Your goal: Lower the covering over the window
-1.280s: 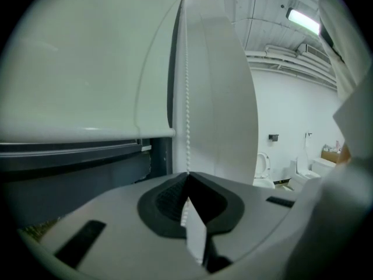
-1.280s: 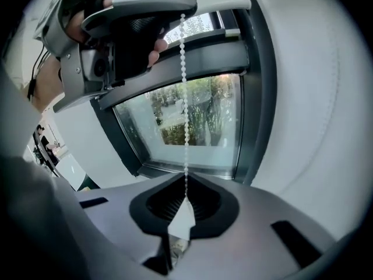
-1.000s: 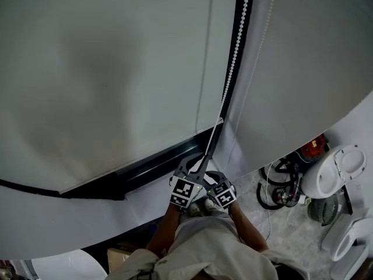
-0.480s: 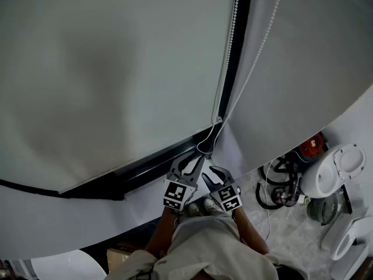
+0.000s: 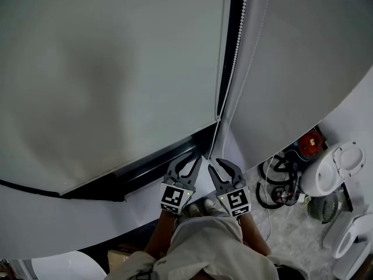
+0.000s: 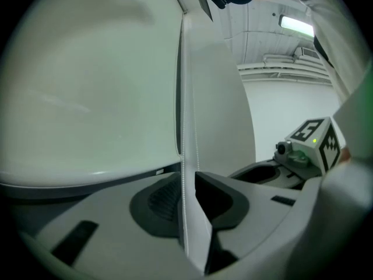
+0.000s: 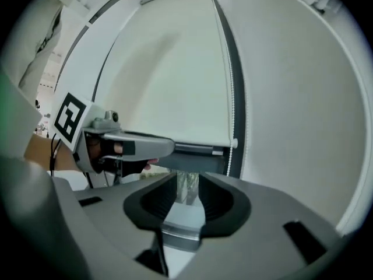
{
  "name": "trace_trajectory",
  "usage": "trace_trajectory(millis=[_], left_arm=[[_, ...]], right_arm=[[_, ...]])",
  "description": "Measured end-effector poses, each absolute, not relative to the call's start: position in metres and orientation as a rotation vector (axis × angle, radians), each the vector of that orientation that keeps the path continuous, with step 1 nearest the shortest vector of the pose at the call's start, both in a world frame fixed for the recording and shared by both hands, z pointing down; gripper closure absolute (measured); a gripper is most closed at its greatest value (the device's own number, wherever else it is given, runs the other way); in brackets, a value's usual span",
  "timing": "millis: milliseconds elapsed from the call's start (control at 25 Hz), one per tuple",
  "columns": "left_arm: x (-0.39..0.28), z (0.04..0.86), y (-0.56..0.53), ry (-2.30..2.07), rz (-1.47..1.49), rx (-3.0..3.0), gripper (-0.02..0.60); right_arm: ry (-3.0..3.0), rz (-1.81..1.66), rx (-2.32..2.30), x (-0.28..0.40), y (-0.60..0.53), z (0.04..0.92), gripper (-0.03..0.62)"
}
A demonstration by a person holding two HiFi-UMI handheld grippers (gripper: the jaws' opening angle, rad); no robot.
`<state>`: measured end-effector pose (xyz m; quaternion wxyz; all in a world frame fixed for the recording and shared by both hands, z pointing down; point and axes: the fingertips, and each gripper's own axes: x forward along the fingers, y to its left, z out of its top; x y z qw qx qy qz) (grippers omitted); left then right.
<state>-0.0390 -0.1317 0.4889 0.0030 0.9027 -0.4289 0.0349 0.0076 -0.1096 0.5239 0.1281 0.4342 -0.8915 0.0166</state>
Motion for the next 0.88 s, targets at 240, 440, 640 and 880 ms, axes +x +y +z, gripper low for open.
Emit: trace_trajectory(millis=[240, 440, 640, 880], left_arm=[[-0.030, 0.482, -0.122, -1.309, 0.080, 2.863, 0.499], [-0.025, 0.474, -0.116, -1.293, 0.063, 2.888, 0.499], [-0.023, 0.461, -0.110, -1.289, 0.040, 2.913, 0.499], [-0.018, 0.452, -0.109, -1.271, 0.030, 2.930, 0.499]], right_arm=[[-2.617, -0.008, 1.367, 0.021, -0.104, 0.489, 0.496], [-2.630, -0.057, 1.413, 0.028, -0.100, 0.470, 0.496], [-2.638, -0.093, 1.446, 0.031, -0.096, 0.456, 0.496], [-2.653, -0.119, 1.485, 0.036, -0.100, 0.443, 0.496]])
